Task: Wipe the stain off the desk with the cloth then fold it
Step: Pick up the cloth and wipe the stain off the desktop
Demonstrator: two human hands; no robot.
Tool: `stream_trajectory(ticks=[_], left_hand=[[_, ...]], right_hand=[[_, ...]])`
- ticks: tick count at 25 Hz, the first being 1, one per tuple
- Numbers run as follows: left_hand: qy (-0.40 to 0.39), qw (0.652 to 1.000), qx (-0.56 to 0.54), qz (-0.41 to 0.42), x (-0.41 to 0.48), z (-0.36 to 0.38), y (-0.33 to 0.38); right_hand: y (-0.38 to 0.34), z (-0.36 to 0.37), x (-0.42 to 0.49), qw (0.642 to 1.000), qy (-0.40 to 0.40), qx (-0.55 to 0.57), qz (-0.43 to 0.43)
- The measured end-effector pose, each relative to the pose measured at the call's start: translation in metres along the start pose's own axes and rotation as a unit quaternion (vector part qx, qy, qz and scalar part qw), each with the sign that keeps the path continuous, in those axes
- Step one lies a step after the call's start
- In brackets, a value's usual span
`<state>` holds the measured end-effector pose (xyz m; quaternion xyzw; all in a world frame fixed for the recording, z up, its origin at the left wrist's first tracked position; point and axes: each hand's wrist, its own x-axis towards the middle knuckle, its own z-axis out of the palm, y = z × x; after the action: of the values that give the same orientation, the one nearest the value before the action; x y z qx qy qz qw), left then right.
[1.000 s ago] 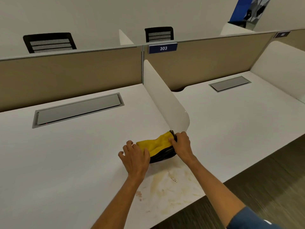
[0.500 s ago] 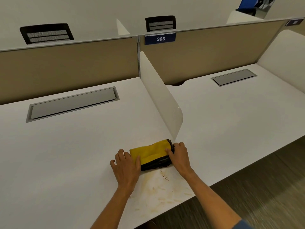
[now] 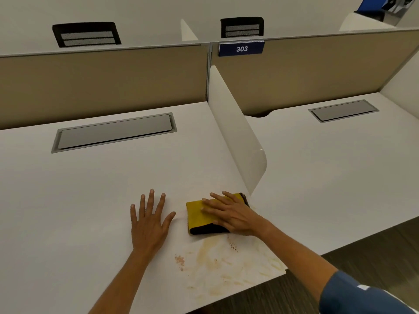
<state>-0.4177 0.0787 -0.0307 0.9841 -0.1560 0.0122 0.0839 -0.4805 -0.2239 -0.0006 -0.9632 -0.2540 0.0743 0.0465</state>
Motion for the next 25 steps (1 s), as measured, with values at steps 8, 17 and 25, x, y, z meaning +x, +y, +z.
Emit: stream_trajectory(ticks=[8, 17, 25], left_hand=[[-0.051, 0.999, -0.007, -0.004, 0.005, 0.011, -0.028], [-0.044, 0.999, -0.014, -0.007, 0.006, 0.017, -0.03], [-0.039, 0.999, -0.018, -0.009, 0.006, 0.017, -0.03]], right_hand=[[0.032, -0.001, 0.022, 0.982, -0.033, -0.05, -0.179], [0.035, 0.019, 0.032, 0.974, 0.007, 0.029, -0.225], [0.053, 0.016, 0.007, 0.984, -0.005, 0.061, -0.17]])
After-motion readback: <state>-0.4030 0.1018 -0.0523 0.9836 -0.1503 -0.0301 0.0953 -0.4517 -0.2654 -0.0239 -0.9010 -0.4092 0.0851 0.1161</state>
